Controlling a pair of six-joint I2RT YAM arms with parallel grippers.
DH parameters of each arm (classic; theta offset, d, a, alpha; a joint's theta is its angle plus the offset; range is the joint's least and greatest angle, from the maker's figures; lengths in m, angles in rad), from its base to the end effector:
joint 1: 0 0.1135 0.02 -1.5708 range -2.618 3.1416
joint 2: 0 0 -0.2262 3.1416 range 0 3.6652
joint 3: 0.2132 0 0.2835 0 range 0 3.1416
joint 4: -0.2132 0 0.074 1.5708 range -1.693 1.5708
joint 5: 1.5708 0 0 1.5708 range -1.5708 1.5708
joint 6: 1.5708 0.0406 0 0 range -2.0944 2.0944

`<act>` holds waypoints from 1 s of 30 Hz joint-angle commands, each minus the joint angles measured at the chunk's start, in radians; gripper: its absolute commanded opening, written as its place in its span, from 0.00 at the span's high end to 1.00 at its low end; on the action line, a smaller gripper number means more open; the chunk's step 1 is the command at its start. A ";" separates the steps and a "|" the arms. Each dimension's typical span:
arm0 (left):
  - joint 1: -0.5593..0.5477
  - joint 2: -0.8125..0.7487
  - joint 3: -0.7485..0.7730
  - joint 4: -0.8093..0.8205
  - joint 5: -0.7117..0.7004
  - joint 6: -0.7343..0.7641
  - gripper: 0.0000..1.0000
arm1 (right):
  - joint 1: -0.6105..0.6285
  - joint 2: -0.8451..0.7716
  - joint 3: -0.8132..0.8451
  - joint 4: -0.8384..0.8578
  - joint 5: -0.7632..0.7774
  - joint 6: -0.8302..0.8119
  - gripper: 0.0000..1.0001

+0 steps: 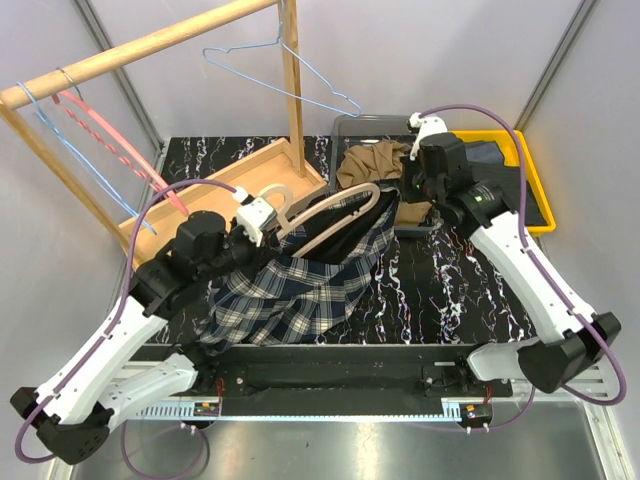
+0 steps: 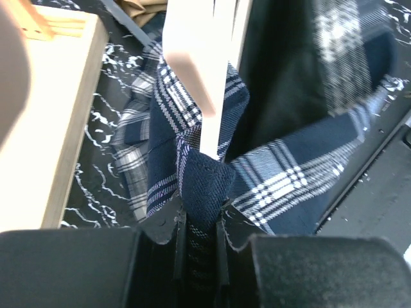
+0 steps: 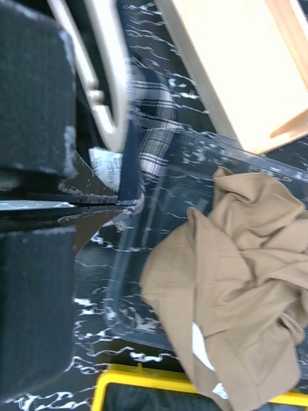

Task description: Place the skirt on the hanger

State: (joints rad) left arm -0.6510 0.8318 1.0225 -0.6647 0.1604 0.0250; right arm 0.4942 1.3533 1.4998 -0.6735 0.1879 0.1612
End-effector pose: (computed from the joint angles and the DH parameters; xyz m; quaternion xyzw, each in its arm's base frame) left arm 0.1789 -0.1444 0.3400 0.3215 0.7886 -0.2251 0.4733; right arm 0.2985 0.1522 0.3769 -0.0969 0.8589 0.0828 0.4961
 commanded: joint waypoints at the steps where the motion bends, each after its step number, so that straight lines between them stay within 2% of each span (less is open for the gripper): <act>1: 0.002 0.019 0.079 -0.009 -0.069 -0.004 1.00 | -0.020 -0.094 0.062 -0.066 -0.045 -0.009 1.00; 8: -0.027 0.160 0.169 -0.050 0.100 0.078 1.00 | -0.022 -0.174 0.079 -0.090 -0.238 0.008 1.00; 12: -0.103 0.265 0.279 -0.064 0.067 0.104 1.00 | -0.022 -0.189 0.109 -0.087 -0.271 0.001 1.00; 18: -0.137 0.387 0.450 -0.069 -0.027 0.127 1.00 | -0.020 -0.250 0.154 -0.034 -0.300 -0.008 1.00; 22: -0.162 0.460 0.588 -0.072 0.001 0.161 1.00 | -0.020 -0.264 0.221 -0.028 -0.355 -0.014 1.00; 25: -0.185 0.504 0.607 -0.073 0.030 0.182 1.00 | -0.020 -0.263 0.249 -0.037 -0.422 -0.012 1.00; 30: -0.196 0.544 0.553 -0.069 0.034 0.182 1.00 | -0.020 -0.261 0.119 -0.040 -0.527 0.015 1.00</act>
State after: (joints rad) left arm -0.8391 1.3277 1.6035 -0.7532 0.1898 0.1844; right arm 0.4629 1.0916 1.6882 -0.7830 -0.1444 0.1467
